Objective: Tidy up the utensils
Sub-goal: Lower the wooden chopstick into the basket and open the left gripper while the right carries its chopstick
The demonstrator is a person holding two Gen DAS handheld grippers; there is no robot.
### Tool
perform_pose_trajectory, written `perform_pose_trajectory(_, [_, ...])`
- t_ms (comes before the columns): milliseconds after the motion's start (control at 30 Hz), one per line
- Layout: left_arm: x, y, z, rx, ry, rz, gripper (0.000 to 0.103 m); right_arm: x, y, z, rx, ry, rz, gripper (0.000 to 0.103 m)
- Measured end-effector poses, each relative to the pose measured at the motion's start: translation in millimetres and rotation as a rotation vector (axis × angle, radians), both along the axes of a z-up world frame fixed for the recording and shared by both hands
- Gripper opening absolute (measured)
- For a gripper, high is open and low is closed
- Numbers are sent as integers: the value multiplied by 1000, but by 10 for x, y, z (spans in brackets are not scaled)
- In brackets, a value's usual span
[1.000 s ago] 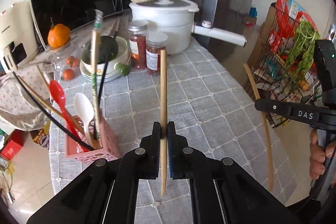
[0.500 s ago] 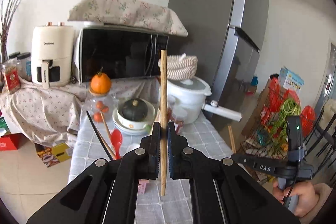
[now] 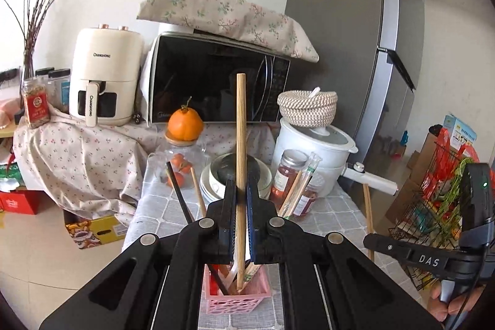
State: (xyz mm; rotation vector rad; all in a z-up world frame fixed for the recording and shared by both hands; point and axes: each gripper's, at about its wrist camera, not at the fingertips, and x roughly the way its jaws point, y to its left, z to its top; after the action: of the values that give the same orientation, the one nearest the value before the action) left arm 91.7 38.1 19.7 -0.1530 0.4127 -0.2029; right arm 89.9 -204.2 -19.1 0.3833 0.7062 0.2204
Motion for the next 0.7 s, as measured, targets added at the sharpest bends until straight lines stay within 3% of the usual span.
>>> perform_pose_trajectory(333, [415,22,-473,-14,226,-6,7,90,183,99,58,-98,-54,7])
perform_pose_trajectory(500, [459,70,-458,-21,281,-14,10,65,304,165,44,-155,-66,7])
perform_pose_trajectory(567, [432,110,-421,-25,308,-8,21,25,332,208,32,-191,-77,7])
perform_pose_trajectory(633, [368,182,-370,-33,319,23,54,-15,372,262,22,-225,-88,7])
perform_pose_trajectory(700, [279,279,-307,-32,312,68,66,-44,423,310,21,-250,-99,7])
